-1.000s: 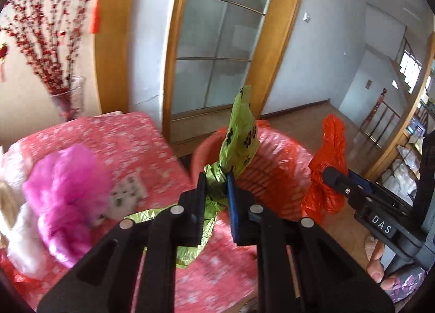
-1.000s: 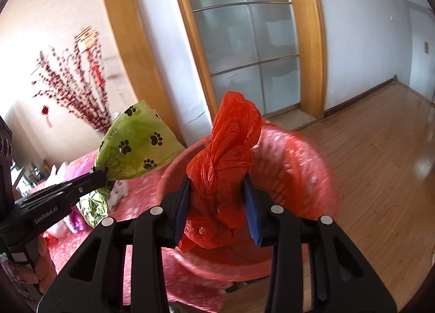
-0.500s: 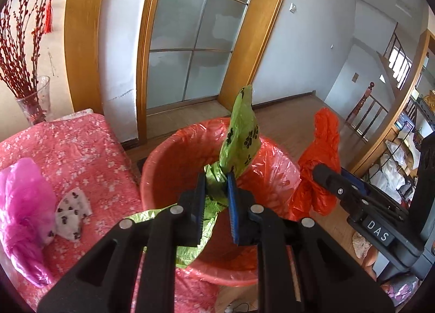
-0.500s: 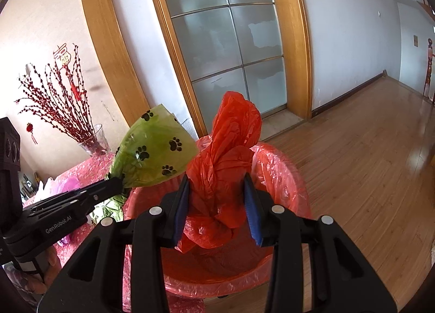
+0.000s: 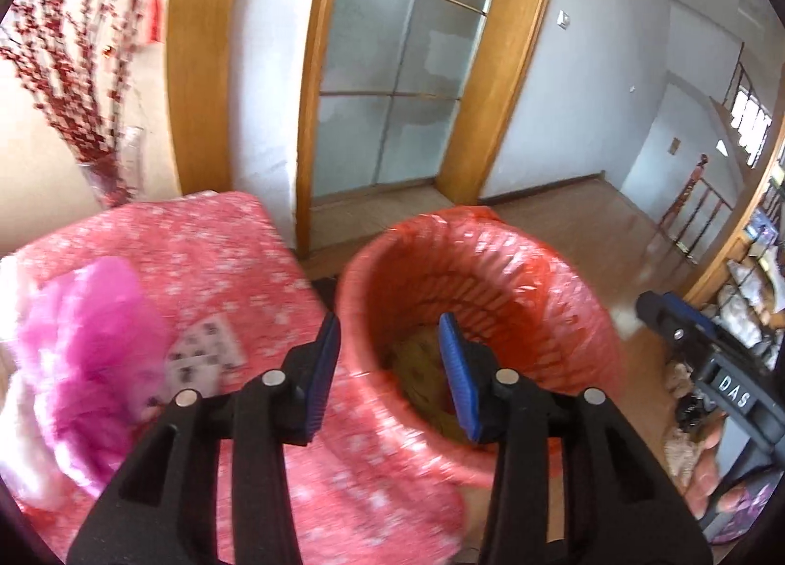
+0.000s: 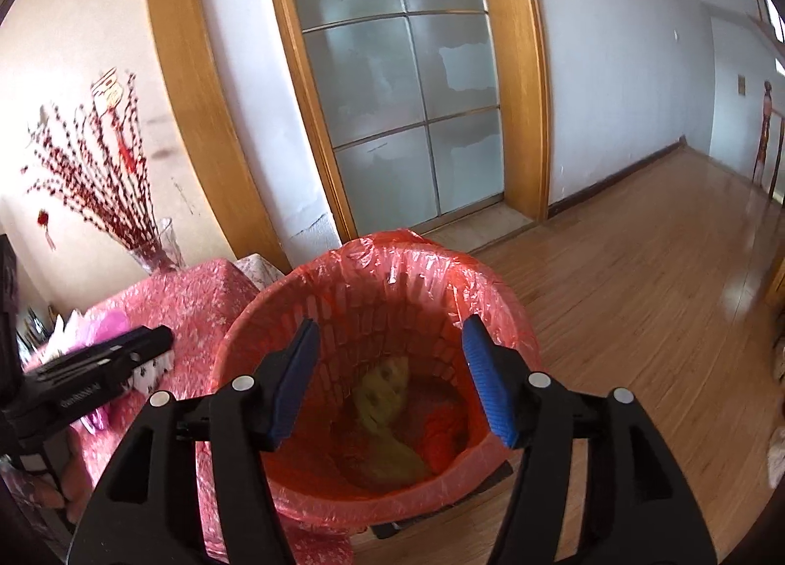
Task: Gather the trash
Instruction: 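Open both tools to drop the bags into the basket, then grasp the pink bag with the left tool while the right tool grasps the white paw-print bag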
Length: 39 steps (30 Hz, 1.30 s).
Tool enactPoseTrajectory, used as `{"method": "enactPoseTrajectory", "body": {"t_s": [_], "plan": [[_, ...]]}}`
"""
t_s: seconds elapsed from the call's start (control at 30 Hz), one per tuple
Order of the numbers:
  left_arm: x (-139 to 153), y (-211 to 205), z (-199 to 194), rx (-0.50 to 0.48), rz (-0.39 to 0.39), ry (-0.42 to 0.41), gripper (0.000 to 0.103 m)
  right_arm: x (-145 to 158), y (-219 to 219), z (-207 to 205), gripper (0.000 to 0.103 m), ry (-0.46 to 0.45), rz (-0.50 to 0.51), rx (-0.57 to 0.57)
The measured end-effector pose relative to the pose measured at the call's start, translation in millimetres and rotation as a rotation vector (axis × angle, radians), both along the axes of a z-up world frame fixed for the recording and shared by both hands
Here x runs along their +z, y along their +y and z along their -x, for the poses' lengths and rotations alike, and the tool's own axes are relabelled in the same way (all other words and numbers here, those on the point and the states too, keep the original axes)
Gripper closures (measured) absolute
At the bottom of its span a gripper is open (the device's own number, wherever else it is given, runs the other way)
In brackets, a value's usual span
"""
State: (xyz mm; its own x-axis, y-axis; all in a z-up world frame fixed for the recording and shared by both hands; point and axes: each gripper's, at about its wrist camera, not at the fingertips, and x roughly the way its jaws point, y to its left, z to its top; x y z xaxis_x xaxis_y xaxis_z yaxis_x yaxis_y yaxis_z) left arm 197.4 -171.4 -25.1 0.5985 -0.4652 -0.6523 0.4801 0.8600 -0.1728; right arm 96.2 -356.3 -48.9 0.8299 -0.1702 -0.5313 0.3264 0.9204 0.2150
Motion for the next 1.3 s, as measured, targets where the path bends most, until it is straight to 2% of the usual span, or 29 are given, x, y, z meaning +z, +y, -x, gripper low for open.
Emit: {"method": "enactPoseTrajectory", "body": {"t_s": [0.27, 0.37, 0.53, 0.63, 0.87, 1.03, 1.1, 1.13, 1.23, 1.3], "plan": [[4.4, 88.0, 25.6, 0.161, -0.051, -0.098, 0.056, 13.0, 47.5, 2.3, 0.042, -0.028, 0.081, 0.091], [4.5, 122.3, 32.4, 0.231, -0.087, -0.126, 0.054, 13.2, 70.3, -3.2, 0.042, -0.03, 0.088, 0.153], [1.5, 163.2, 30.5, 0.289, -0.104, -0.134, 0.053, 4.3, 103.6, -14.7, 0.042, -0.01, 0.075, 0.23], [-3.2, 172.2, 23.6, 0.289, -0.106, -0.127, 0.053, -4.2, 116.9, -20.4, 0.042, 0.008, 0.068, 0.259], [-17.8, 160.6, 5.2, 0.263, -0.125, -0.092, 0.053, -14.6, 135.8, -28.0, 0.042, 0.038, 0.055, 0.291], [-31.0, 151.4, -11.5, 0.245, -0.17, -0.063, 0.053, -18.1, 137.1, -30.6, 0.042, 0.051, 0.046, 0.302], [-38.6, 152.0, -16.6, 0.238, -0.169, -0.031, 0.055, -20.1, 138.2, -32.1, 0.042, 0.056, 0.036, 0.305], [-41.7, 151.1, -18.3, 0.23, -0.171, -0.021, 0.061, -21.0, 138.4, -32.2, 0.042, 0.058, 0.033, 0.307], [-42.9, 149.9, -18.6, 0.21, -0.17, -0.026, 0.073, -22.6, 140.5, -33.3, 0.042, 0.063, 0.033, 0.313], [-40.1, 151.1, -17.4, 0.196, -0.151, -0.031, 0.076, -23.6, 141.9, -33.7, 0.042, 0.065, 0.032, 0.315]]}}
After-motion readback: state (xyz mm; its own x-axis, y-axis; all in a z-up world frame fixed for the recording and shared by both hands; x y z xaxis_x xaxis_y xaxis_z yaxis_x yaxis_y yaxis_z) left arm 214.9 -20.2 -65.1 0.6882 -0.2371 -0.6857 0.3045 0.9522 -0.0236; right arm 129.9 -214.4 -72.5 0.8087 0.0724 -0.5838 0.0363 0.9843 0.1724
